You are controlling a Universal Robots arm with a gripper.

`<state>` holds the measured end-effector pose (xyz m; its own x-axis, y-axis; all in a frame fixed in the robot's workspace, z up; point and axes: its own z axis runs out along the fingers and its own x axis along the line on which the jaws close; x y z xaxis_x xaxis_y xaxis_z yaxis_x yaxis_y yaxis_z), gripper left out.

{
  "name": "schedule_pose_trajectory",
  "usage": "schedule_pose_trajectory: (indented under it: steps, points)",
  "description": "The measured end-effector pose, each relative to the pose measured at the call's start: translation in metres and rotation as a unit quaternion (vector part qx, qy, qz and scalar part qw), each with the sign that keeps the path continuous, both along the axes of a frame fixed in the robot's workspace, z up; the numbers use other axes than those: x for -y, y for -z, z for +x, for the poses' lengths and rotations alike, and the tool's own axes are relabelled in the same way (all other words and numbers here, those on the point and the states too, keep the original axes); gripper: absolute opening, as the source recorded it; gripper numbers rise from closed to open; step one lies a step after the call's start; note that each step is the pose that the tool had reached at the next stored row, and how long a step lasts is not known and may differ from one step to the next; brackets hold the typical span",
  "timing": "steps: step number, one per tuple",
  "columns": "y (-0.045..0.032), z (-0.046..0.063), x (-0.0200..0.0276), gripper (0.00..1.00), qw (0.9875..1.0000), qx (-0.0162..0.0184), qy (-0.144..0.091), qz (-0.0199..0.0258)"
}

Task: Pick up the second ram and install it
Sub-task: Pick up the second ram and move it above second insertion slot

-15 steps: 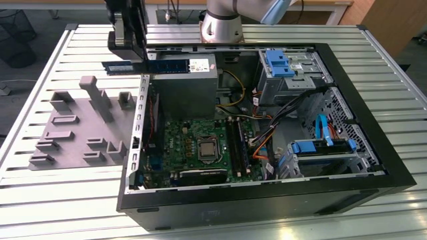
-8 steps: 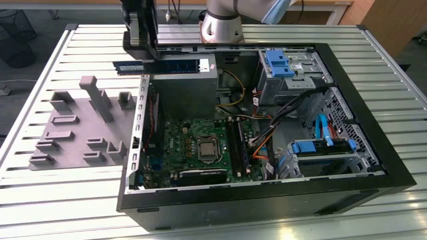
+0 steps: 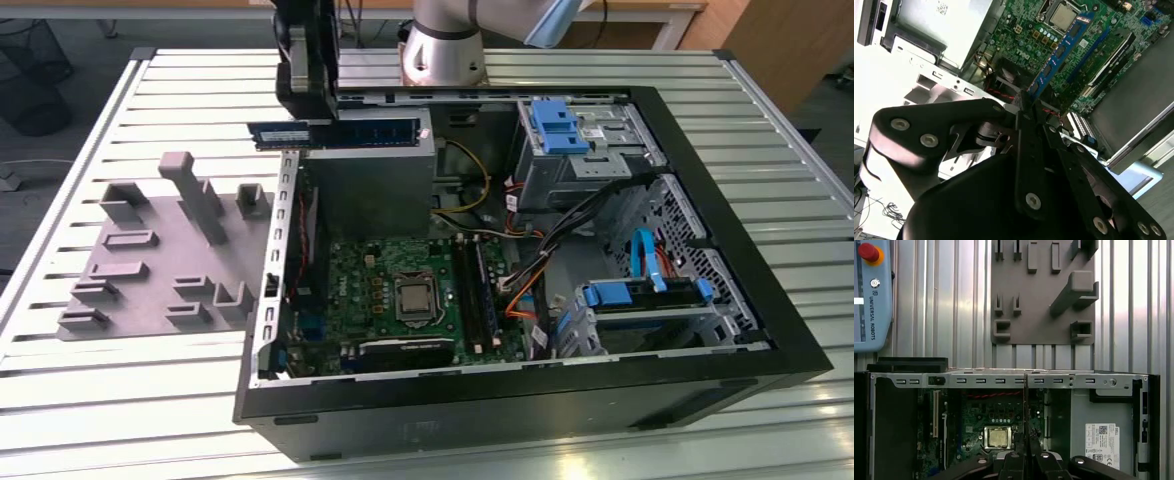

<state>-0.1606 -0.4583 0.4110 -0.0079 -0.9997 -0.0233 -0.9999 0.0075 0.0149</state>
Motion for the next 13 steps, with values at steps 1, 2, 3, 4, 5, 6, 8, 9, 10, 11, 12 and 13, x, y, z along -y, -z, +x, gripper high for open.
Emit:
schedule_pose_trajectory:
  steps: [1,2,3,4,5,6,8,9,10,11,12,13]
  points:
    - [0.0000,0.001,0.0000,0.14,1.0000,0.0000,0.000,0.0000]
    - [0.0001,0.003,0.0000,0.14,1.0000,0.0000,0.000,0.0000]
    - [0.0001,0.003,0.0000,0.14,1.0000,0.0000,0.000,0.0000]
    - [0.0000,0.003,0.0000,0.14,1.0000,0.0000,0.000,0.0000]
    - [0.0000,0.003,0.0000,0.14,1.0000,0.0000,0.000,0.0000]
    - [0.0000,0.005,-0.0001,0.14,1.0000,0.0000,0.000,0.0000]
    - [0.0001,0.010,0.0000,0.14,1.0000,0.0000,0.000,0.0000]
    - [0.0001,0.012,0.0000,0.14,1.0000,0.0000,0.000,0.0000]
    - [0.0001,0.015,0.0000,0.14,1.0000,0.0000,0.000,0.0000]
    - [0.0001,0.017,0.0000,0.14,1.0000,0.0000,0.000,0.0000]
    - [0.0001,0.019,0.0000,0.14,1.0000,0.0000,0.000,0.0000]
    - [0.0001,0.021,0.0000,0.14,1.0000,0.0000,0.000,0.0000]
